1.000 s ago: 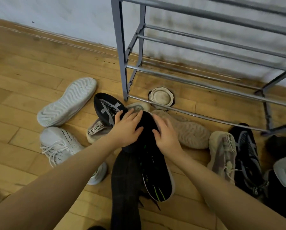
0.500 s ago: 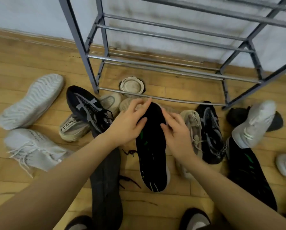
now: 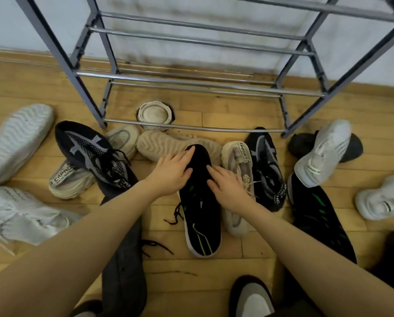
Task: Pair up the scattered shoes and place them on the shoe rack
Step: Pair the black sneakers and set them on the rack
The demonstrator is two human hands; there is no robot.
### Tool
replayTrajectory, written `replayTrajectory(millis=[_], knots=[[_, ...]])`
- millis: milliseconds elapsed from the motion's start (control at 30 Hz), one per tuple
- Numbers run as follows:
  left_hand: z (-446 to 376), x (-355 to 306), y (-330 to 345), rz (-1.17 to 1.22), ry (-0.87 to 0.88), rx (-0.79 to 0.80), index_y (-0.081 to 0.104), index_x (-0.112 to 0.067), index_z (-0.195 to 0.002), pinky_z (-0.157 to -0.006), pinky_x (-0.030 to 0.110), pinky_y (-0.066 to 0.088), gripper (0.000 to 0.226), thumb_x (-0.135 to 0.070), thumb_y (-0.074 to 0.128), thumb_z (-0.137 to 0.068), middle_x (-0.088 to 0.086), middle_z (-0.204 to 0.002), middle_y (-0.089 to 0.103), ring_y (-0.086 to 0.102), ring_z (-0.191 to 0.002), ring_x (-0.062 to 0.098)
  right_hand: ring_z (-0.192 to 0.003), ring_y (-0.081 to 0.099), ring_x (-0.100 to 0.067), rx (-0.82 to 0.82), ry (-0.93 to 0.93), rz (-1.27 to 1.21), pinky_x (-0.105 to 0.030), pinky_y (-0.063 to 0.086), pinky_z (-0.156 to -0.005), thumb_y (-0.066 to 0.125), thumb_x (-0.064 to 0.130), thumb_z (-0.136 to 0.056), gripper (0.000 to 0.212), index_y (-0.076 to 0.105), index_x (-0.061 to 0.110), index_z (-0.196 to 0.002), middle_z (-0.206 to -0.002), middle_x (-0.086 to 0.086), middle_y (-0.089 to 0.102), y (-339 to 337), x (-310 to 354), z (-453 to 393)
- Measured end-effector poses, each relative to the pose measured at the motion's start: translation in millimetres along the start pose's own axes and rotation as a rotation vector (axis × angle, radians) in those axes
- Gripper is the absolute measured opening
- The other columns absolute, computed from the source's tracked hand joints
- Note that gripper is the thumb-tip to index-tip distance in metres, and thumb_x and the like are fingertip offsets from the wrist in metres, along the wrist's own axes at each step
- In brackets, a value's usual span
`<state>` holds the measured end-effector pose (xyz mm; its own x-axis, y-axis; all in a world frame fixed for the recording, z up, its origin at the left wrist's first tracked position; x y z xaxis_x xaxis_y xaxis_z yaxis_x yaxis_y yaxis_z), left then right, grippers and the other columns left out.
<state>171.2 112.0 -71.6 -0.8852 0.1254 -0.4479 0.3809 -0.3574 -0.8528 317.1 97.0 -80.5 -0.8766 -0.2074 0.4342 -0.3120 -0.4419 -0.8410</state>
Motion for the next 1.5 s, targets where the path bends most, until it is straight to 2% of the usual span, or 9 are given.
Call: replayTrajectory(millis=[133, 300, 400, 633, 833, 1033, 1133, 1367, 1500], knots=[[13.4, -16.4, -4.1, -0.005, 0.02, -0.139, 0.015, -0.026, -0.148, -0.108, 0.041, 0.02, 0.054, -0.034, 0.035, -0.098, 0.0, -0.153, 0.026, 0.024, -0.137, 0.025, -0.136, 0.024, -0.016, -0.078, -0.02, -0.078, -0.037, 0.015, -0.107, 0.033, 0.035, -0.099, 0.045, 0.028, 0.029, -0.144, -0.148, 0.007, 0.033, -10.0, -1.7, 16.8], [28.4, -75.7, -19.7, -0.045, 0.183, -0.235, 0.032, -0.022, -0.142, -0.106, 0.037, 0.02, 0.047, -0.03, 0.038, -0.097, 0.0, -0.148, 0.035, 0.028, -0.134, 0.022, -0.122, 0.043, -0.021, -0.313, 0.044, -0.131, -0.043, 0.034, -0.102, 0.04, 0.028, -0.098, 0.039, 0.045, 0.019, -0.136, -0.133, -0.001, 0.049, -61.7, -24.8, 57.4], [21.6, -116.5, -21.5, -0.062, 0.275, -0.239, 0.036, -0.021, -0.14, -0.105, 0.037, 0.02, 0.044, -0.03, 0.037, -0.097, 0.002, -0.145, 0.037, 0.032, -0.131, 0.023, -0.113, 0.05, -0.022, -0.452, 0.084, -0.138, -0.036, 0.04, -0.095, 0.045, 0.022, -0.097, 0.035, 0.052, 0.013, -0.13, -0.122, -0.005, 0.056, -88.3, -50.2, 85.8], [-17.4, -213.8, 11.3, -0.071, 0.437, -0.176, 0.035, -0.018, -0.141, -0.105, 0.036, 0.018, 0.045, -0.03, 0.039, -0.097, 0.003, -0.145, 0.038, 0.033, -0.131, 0.023, -0.102, 0.056, -0.03, -0.601, 0.305, -0.09, -0.045, 0.047, -0.083, 0.052, 0.017, -0.093, 0.035, 0.053, 0.008, -0.127, -0.117, -0.011, 0.06, -116.6, -144.2, 128.9], [-59.6, -264.0, 54.0, -0.165, 0.499, -0.171, 0.036, -0.017, -0.141, -0.097, 0.036, 0.03, 0.049, -0.033, 0.042, -0.095, 0.006, -0.136, 0.048, 0.046, -0.121, 0.027, -0.109, 0.054, -0.029, -0.546, 0.465, -0.109, -0.046, 0.045, -0.09, 0.055, 0.033, -0.091, 0.043, 0.05, 0.014, -0.129, -0.122, -0.008, 0.057, -110.3, -223.2, 146.0], [-90.1, -275.1, 104.6, -0.382, 0.511, -0.063, 0.008, -0.031, -0.147, -0.108, 0.044, 0.024, 0.06, -0.048, 0.033, -0.096, 0.009, -0.157, 0.003, 0.026, -0.136, 0.031, -0.13, 0.038, -0.026, -0.325, 0.572, -0.111, -0.042, 0.027, -0.106, 0.039, 0.047, -0.095, 0.058, 0.029, 0.019, -0.145, -0.146, -0.005, 0.038, -78.2, -264.3, 141.4], [-104.5, -267.4, 107.4, -0.459, 0.456, -0.133, 0.001, -0.028, -0.148, -0.112, 0.048, 0.016, 0.062, -0.051, 0.027, -0.096, 0.01, -0.158, 0.002, 0.017, -0.141, 0.027, -0.133, 0.034, -0.027, -0.274, 0.564, -0.129, -0.042, 0.022, -0.107, 0.036, 0.045, -0.097, 0.056, 0.024, 0.02, -0.146, -0.15, -0.006, 0.031, -67.1, -263.3, 132.6], [-131.5, -270.3, 81.6, -0.541, 0.421, -0.368, 0.035, -0.024, -0.143, -0.102, 0.051, 0.038, 0.06, -0.053, 0.043, -0.09, 0.017, -0.146, 0.037, 0.044, -0.129, 0.032, -0.131, 0.035, -0.031, -0.303, 0.593, -0.096, -0.043, 0.023, -0.105, 0.034, 0.044, -0.097, 0.059, 0.015, 0.02, -0.148, -0.149, -0.008, 0.032, -61.8, -265.0, 125.7], [-125.4, -283.2, 81.9, -0.446, 0.594, -0.402, 0.038, -0.024, -0.141, -0.103, 0.051, 0.036, 0.058, -0.039, 0.054, -0.087, 0.018, -0.148, 0.033, 0.043, -0.128, 0.039, -0.13, 0.036, -0.028, -0.352, 0.634, -0.157, -0.043, 0.022, -0.105, 0.035, 0.044, -0.097, 0.058, 0.018, 0.022, -0.147, -0.148, -0.005, 0.035, -62.2, -268.1, 120.7]])
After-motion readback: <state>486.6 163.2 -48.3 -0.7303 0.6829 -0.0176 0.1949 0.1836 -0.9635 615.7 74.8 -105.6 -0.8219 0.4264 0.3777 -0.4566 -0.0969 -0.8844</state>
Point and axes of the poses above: each hand's wrist, its own z-axis away from the middle knuckle, its own y-axis out of the palm, x = y × z, the point moved 7 cm from there along -z, towards the middle knuckle
